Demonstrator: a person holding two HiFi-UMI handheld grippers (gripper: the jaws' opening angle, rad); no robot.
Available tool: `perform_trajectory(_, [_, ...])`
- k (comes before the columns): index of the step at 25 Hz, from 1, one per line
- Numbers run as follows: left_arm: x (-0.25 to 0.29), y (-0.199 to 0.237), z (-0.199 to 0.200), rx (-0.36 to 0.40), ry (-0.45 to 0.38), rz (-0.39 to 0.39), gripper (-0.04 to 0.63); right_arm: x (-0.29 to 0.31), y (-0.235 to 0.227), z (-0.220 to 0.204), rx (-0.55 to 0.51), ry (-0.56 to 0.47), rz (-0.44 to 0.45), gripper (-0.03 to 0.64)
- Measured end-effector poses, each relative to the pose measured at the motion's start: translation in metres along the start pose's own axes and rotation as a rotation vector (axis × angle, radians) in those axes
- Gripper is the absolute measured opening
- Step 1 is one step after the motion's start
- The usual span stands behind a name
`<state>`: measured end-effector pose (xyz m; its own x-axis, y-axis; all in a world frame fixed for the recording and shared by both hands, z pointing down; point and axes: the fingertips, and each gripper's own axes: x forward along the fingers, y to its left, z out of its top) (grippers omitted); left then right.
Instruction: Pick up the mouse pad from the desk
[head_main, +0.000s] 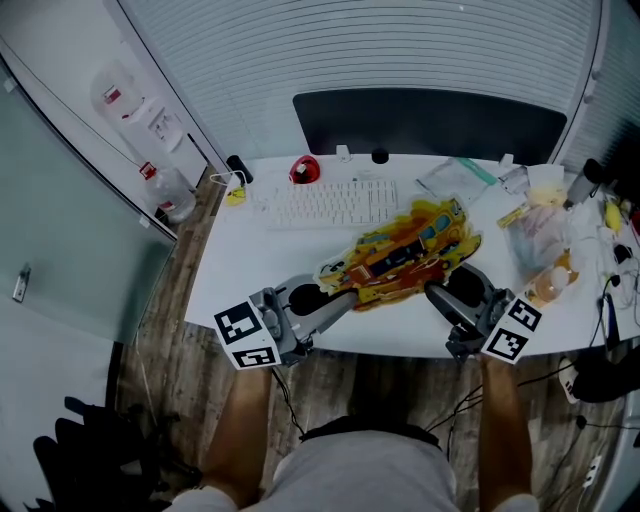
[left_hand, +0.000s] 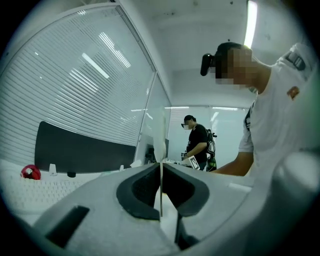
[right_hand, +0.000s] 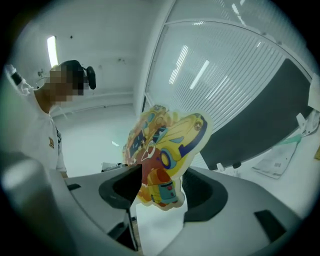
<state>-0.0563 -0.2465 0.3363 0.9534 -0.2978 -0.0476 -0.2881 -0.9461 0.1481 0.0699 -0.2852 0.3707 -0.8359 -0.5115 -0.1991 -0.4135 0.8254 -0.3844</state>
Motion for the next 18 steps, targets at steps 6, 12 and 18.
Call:
perform_trajectory(6, [0.002, 0.021, -0.004, -0.058, -0.035, 0.105, 0.022, -0.009, 0.002, 0.014, -0.049, -0.041, -0.05, 0.091])
perform_trajectory(12, [0.008, 0.04, -0.01, -0.075, -0.018, 0.258, 0.023, -0.005, 0.017, 0.022, -0.201, -0.012, -0.116, 0.04])
perform_trajectory(18, [0.013, 0.043, -0.002, 0.013, -0.05, 0.402, 0.023, 0.0, 0.026, 0.031, -0.399, 0.027, -0.251, 0.034])
